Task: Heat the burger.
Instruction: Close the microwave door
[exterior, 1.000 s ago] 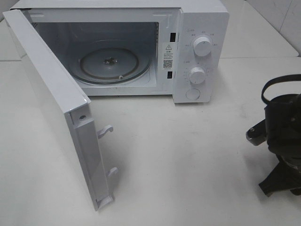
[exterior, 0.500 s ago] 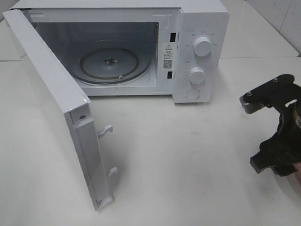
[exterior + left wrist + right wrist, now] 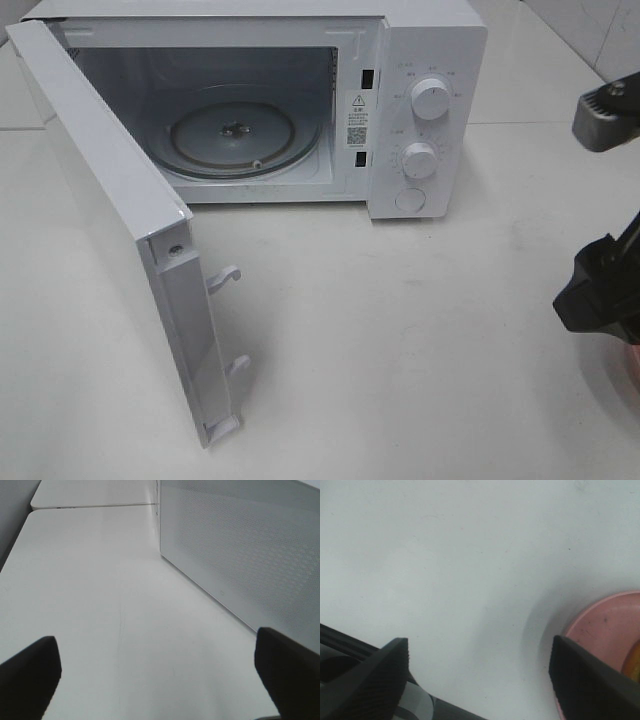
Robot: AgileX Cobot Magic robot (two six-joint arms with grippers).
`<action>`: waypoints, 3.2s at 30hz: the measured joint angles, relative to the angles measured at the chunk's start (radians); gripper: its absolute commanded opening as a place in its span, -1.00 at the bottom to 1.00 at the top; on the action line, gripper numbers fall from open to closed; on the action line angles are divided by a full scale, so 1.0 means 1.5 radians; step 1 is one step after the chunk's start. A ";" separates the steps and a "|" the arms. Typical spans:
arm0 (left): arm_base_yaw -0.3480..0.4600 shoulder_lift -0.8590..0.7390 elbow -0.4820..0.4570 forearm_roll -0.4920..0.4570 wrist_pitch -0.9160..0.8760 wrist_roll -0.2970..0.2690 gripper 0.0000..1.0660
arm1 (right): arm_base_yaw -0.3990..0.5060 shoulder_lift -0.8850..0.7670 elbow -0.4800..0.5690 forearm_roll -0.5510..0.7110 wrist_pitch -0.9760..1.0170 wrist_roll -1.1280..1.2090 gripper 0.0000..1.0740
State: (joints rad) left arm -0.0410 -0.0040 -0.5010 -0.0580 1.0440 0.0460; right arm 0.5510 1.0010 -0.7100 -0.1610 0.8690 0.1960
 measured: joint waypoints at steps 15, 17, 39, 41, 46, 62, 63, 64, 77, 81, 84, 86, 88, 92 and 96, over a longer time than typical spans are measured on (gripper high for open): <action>0.000 0.000 0.000 0.000 0.000 0.000 0.94 | 0.000 -0.194 0.000 0.056 0.086 -0.029 0.42; 0.000 0.000 0.000 0.000 0.000 0.000 0.94 | 0.000 -0.227 0.000 0.056 0.095 -0.031 0.44; 0.000 0.000 0.000 0.000 0.000 0.000 0.94 | -0.192 -0.593 0.104 0.057 0.135 -0.053 0.42; 0.000 0.000 0.000 0.000 0.000 0.000 0.94 | -0.206 -0.611 0.119 0.059 0.136 -0.054 0.42; 0.000 0.000 0.000 0.000 0.000 0.000 0.94 | -0.232 -0.647 0.133 0.062 0.121 -0.061 0.42; 0.000 0.000 0.000 0.000 0.000 0.000 0.94 | -0.254 -0.670 0.136 0.071 0.119 -0.064 0.42; 0.000 0.000 0.000 0.000 0.000 0.000 0.94 | -0.254 -0.670 0.136 0.071 0.119 -0.064 0.42; 0.000 0.000 0.000 0.000 0.000 0.000 0.94 | -0.254 -0.670 0.136 0.071 0.119 -0.064 0.42; 0.000 0.000 0.000 0.000 0.000 0.000 0.94 | -0.254 -0.670 0.136 0.071 0.119 -0.064 0.42; 0.000 0.000 0.000 0.000 0.000 0.000 0.94 | -0.254 -0.670 0.136 0.071 0.119 -0.064 0.42; 0.000 0.000 0.000 0.000 0.000 0.000 0.94 | -0.254 -0.670 0.136 0.071 0.119 -0.064 0.42; 0.000 0.000 0.000 0.000 0.000 0.000 0.94 | -0.254 -0.670 0.136 0.071 0.119 -0.064 0.42; 0.000 0.000 0.000 0.000 0.000 0.000 0.94 | -0.254 -0.670 0.136 0.071 0.119 -0.064 0.42; 0.000 0.000 0.000 0.000 0.000 0.000 0.94 | -0.254 -0.670 0.136 0.071 0.119 -0.064 0.42; 0.000 0.000 0.000 0.000 0.000 0.000 0.94 | -0.254 -0.670 0.136 0.071 0.119 -0.064 0.42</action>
State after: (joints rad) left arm -0.0410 -0.0040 -0.5010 -0.0580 1.0440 0.0460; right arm 0.1700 -0.0040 -0.5060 -0.0550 1.0470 0.1000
